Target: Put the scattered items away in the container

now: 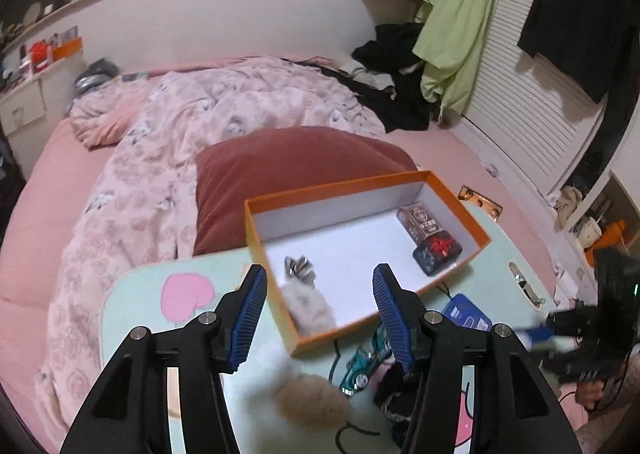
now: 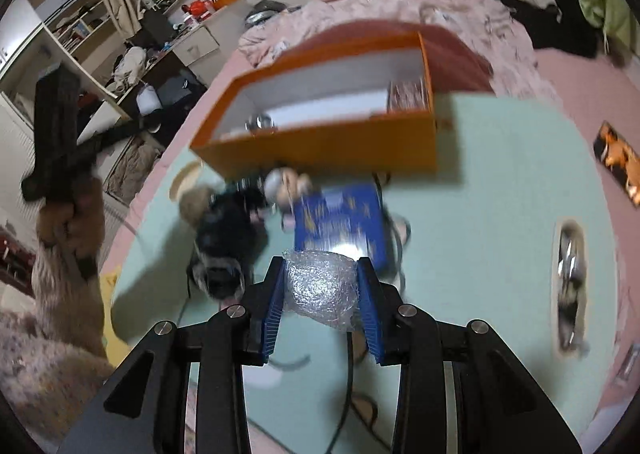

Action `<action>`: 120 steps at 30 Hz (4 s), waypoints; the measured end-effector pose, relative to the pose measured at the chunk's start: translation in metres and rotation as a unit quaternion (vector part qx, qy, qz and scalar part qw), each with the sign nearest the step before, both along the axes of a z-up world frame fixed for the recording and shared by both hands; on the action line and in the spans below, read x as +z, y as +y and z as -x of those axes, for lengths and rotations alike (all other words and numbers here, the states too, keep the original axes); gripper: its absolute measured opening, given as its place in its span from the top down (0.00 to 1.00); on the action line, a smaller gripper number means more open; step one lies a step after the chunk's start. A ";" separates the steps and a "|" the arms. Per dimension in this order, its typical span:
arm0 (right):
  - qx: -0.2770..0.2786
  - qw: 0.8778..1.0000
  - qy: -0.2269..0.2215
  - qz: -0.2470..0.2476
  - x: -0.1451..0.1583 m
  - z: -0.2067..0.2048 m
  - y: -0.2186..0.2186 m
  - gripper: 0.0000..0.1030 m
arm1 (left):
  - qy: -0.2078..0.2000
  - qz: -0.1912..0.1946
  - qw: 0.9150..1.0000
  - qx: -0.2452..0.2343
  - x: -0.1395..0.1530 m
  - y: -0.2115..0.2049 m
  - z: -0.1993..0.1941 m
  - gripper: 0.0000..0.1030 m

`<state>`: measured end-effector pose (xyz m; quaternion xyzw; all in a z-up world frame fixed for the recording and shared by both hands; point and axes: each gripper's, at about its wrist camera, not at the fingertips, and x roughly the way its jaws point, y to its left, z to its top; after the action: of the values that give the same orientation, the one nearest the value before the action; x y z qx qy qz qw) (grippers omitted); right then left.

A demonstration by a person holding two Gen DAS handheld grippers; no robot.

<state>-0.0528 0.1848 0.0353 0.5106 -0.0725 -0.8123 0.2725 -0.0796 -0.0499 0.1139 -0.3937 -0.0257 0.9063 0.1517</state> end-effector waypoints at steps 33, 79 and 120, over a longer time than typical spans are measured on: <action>-0.062 0.998 -0.002 0.033 -0.025 0.010 0.023 0.33 | -0.272 0.266 0.916 -0.125 -0.050 0.091 0.124 0.60; -0.074 0.997 0.010 0.038 -0.001 0.029 0.020 0.33 | -0.131 0.008 0.991 -0.002 -0.079 0.024 -0.097 0.73; 0.085 0.991 -0.094 -0.048 -0.026 0.148 -0.169 0.77 | 0.014 -0.068 0.991 0.114 -0.083 -0.005 -0.122 0.32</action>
<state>-0.2011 0.0158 0.0093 0.6018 -0.0150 -0.7367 0.3080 0.0426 -0.0547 0.0307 -0.3644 -0.1302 0.9191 0.0740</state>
